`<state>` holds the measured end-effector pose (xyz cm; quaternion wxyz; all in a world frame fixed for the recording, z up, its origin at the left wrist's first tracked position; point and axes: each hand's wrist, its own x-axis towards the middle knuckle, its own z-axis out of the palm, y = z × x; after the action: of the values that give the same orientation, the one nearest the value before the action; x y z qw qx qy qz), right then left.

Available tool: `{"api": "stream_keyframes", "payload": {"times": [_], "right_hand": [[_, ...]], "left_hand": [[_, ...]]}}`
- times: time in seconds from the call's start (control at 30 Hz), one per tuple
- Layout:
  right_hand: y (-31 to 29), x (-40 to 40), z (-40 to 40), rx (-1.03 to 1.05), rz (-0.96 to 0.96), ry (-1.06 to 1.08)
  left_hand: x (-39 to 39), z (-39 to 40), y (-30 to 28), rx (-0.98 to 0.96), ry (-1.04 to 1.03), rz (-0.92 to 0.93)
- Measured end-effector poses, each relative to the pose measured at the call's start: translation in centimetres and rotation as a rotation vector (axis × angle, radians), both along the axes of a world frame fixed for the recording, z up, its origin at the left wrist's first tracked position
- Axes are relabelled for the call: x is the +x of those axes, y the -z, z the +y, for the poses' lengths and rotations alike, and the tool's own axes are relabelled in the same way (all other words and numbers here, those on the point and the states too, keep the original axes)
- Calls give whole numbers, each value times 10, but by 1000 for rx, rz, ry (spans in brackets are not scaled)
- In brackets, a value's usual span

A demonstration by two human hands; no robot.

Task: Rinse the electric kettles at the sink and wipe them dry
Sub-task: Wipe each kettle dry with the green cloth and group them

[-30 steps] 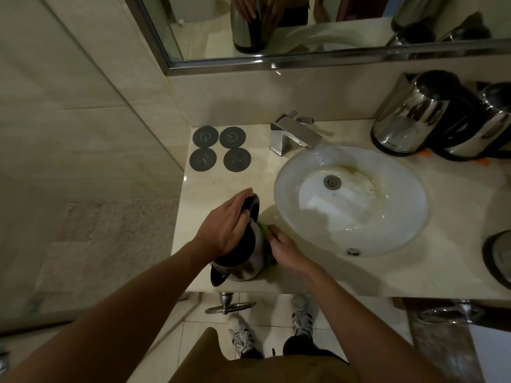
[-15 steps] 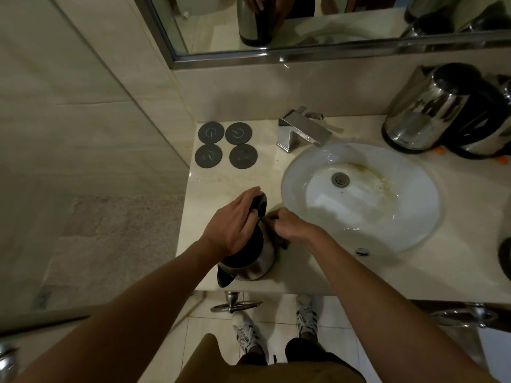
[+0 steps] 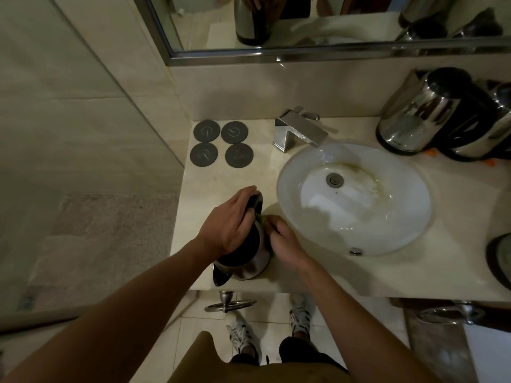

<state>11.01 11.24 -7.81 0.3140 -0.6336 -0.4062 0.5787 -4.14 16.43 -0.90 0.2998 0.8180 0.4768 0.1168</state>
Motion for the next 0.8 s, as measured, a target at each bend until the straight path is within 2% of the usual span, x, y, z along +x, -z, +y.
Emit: {"api": "stream_keyframes", "payload": {"times": [0.1,0.2,0.3,0.37,0.47,0.53,0.7,0.8], "right_hand": [[-13,-13,-21,197,8,46],[-16,-28,-48,260,-11,81],[-7,-49,-72,237,42,216],[3,-53,-75,136,119,342],[8,-49,-70,-22,266,406],[4,-46,-69,-28,270,400],[-26,-44,-50,231,146,257],[-26,-41,-40,274,86,223]], "left_hand": [[0,0,0,20,18,9],[0,0,0,31,29,19],[1,-1,0,34,21,21],[2,-1,-2,34,14,21],[2,-2,-2,37,14,23],[1,-2,-1,41,16,25],[1,-2,-1,54,24,39],[2,-2,-2,50,19,40]]}}
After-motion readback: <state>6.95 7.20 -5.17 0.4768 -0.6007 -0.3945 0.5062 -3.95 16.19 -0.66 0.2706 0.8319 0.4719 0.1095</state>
